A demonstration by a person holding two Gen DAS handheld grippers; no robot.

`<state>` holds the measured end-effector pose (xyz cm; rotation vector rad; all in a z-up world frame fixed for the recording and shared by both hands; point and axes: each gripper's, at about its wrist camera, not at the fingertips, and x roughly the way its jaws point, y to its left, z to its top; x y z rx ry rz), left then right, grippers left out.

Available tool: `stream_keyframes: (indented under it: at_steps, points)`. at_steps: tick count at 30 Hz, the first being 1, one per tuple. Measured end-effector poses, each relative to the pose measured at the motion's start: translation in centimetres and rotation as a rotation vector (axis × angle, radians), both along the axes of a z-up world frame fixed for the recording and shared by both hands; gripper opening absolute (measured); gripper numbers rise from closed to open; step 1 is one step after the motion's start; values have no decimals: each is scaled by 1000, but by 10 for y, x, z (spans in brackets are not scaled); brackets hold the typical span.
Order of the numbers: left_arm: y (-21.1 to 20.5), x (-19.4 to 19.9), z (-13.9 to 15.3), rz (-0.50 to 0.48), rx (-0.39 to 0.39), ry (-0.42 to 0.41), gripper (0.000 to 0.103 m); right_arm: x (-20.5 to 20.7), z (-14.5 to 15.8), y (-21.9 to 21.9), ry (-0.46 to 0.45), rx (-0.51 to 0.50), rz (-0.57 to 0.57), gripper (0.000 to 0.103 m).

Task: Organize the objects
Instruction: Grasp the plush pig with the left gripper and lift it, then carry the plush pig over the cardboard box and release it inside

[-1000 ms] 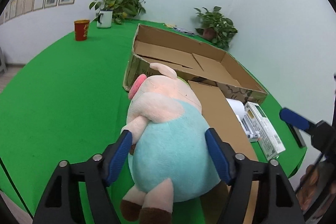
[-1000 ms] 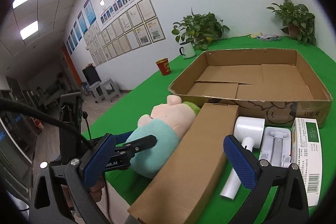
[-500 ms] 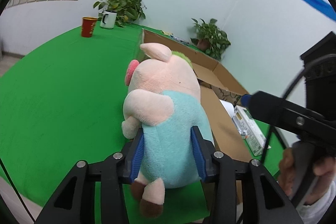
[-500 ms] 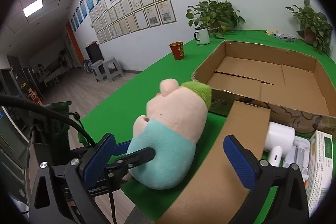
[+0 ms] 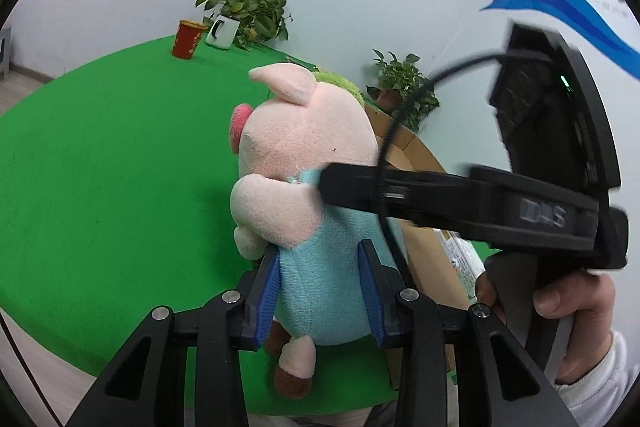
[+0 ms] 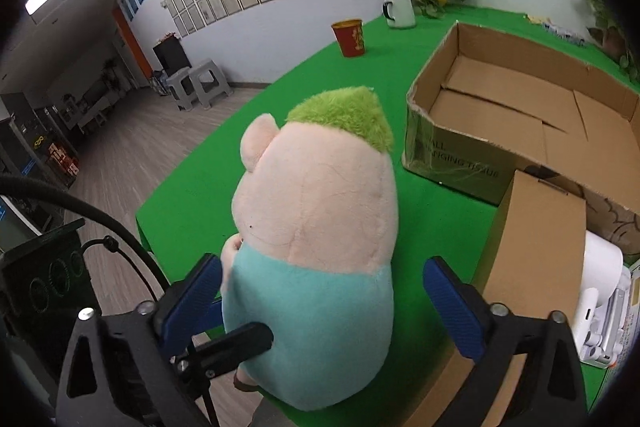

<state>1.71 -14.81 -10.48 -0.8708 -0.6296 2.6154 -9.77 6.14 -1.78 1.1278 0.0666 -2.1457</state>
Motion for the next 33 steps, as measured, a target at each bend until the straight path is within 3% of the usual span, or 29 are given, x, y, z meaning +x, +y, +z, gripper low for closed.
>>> stream_keyframes:
  at_steps: [1,7,16,23,33]
  points:
    - [4,-1,1,4,-24,2,35,0,-2,-3,-27,-6,15,85]
    - [9,-3,5,-5,-39,-5,33,11,-3,-8,18,26,8,82]
    - [32,3,21,19,-119,13,30,21,2,-2,111,15,-4,63]
    - [57,-3,57,18,-193,70,30,16,25,18,161,-86,-29,60]
    - [104,-59,125,-41,-307,164,29,-20,67,57,214,-224,-96,60]
